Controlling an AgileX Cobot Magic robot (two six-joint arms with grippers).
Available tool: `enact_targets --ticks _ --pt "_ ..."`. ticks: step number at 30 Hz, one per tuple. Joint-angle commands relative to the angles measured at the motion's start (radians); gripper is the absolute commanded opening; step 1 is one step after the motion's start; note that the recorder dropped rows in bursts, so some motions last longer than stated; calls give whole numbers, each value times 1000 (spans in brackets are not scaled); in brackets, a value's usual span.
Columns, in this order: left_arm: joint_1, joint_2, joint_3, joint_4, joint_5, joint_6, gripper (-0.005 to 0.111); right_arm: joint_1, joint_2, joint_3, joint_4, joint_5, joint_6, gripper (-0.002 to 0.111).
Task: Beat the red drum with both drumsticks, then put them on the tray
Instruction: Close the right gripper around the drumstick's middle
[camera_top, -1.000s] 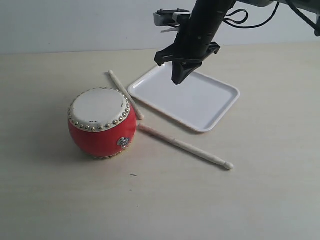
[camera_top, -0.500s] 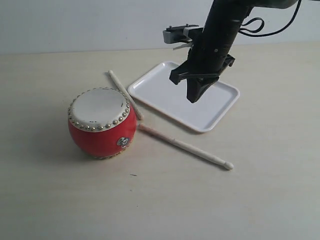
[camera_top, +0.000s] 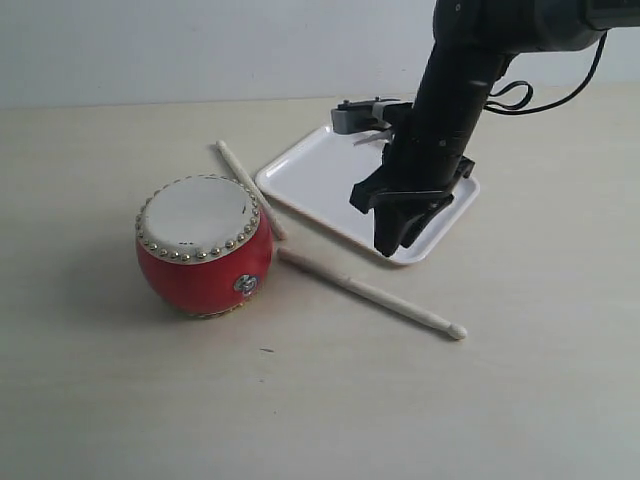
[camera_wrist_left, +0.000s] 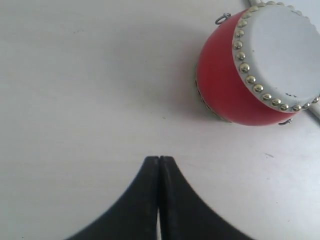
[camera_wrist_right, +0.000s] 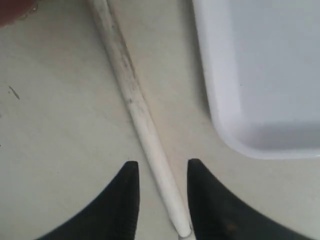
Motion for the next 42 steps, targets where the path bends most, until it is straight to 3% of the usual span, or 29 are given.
enact_targets --ticks 1,9,21,42 --pt "0 -6 2 -9 3 17 0 1 -14 34 -12 -4 -59 41" --pt "0 -6 2 -50 33 88 0 43 -61 110 -83 -13 -73 41" --pt "0 -6 2 -50 61 121 0 113 -254 392 -182 -440 -144 40" --pt "0 -6 2 -50 81 133 0 113 -212 443 -121 -450 -231 40"
